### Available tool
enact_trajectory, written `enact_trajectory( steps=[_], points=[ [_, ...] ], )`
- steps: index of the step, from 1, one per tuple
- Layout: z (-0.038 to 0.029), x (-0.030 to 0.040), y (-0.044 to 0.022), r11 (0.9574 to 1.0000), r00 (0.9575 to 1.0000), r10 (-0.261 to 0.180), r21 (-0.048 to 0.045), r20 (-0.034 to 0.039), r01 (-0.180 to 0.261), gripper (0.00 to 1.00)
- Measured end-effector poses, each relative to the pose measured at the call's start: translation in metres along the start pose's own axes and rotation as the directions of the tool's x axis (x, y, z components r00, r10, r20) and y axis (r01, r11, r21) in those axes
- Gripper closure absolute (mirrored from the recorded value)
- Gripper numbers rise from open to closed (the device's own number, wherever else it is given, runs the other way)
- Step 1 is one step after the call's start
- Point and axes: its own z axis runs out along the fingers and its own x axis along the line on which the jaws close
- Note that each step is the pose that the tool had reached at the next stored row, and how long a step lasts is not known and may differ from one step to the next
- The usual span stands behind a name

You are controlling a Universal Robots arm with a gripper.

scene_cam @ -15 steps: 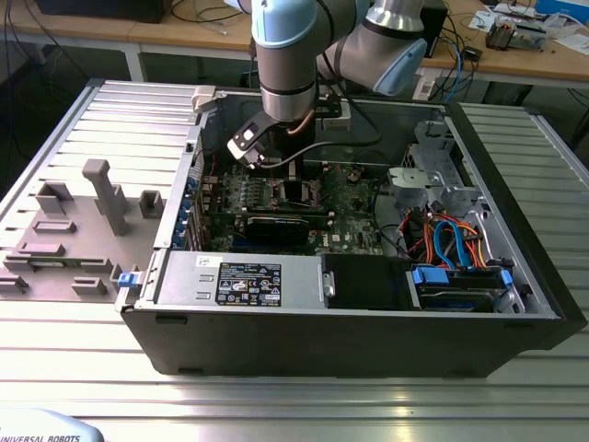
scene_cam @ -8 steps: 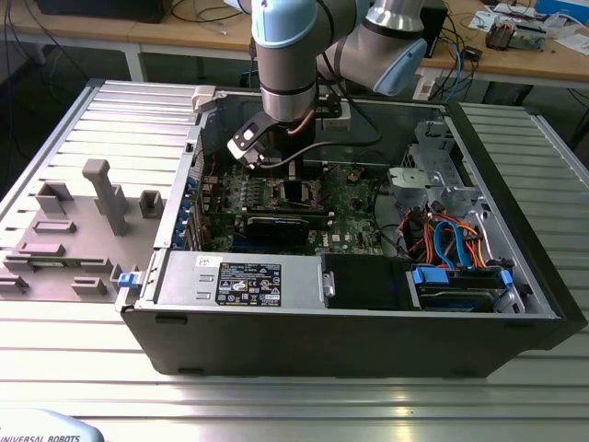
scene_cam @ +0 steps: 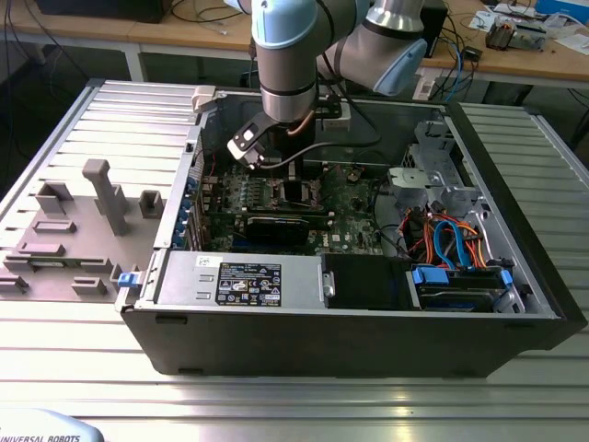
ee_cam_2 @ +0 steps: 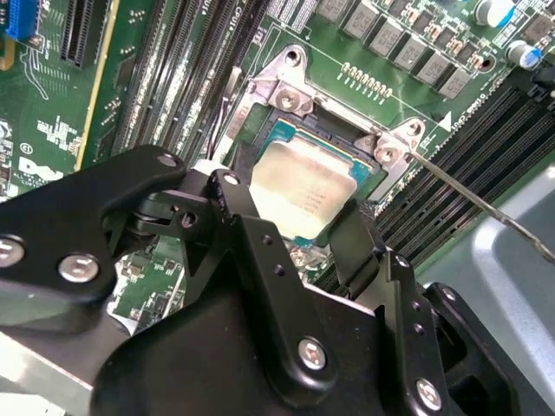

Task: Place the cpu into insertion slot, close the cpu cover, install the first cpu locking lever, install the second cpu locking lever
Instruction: 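Place the cpu into insertion slot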

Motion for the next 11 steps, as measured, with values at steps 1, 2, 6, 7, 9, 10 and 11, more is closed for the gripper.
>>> enact_trajectory(
  steps=[1, 2, 6, 7, 9, 10, 11],
  points=[
    [0.0, 0.0, 0.0, 1.0, 1.0, 0.0, 0.0, 0.0, 0.0, 0.39],
    [0.0, 0.0, 0.0, 1.0, 1.0, 0.0, 0.0, 0.0, 0.0, 0.39],
    [-0.0009, 0.0001, 0.0001, 1.0, 1.0, 0.0, -0.0001, 0.0, 0.0, 0.39],
    [-0.0016, 0.0, 0.0002, 1.0, 1.0, 0.0, 0.0001, 0.0003, 0.0, 0.39],
    [-0.0025, 0.0001, 0.0005, 1.0, 1.0, 0.001, 0.0004, 0.0002, -0.001, 0.39],
    [-0.0029, 0.0001, 0.0009, 1.0, 1.0, 0.002, 0.0013, 0.0002, -0.002, 0.39],
    [-0.0033, 0.0001, 0.0012, 1.0, 1.0, 0.003, 0.0025, 0.0003, -0.003, 0.39]
  ],
)
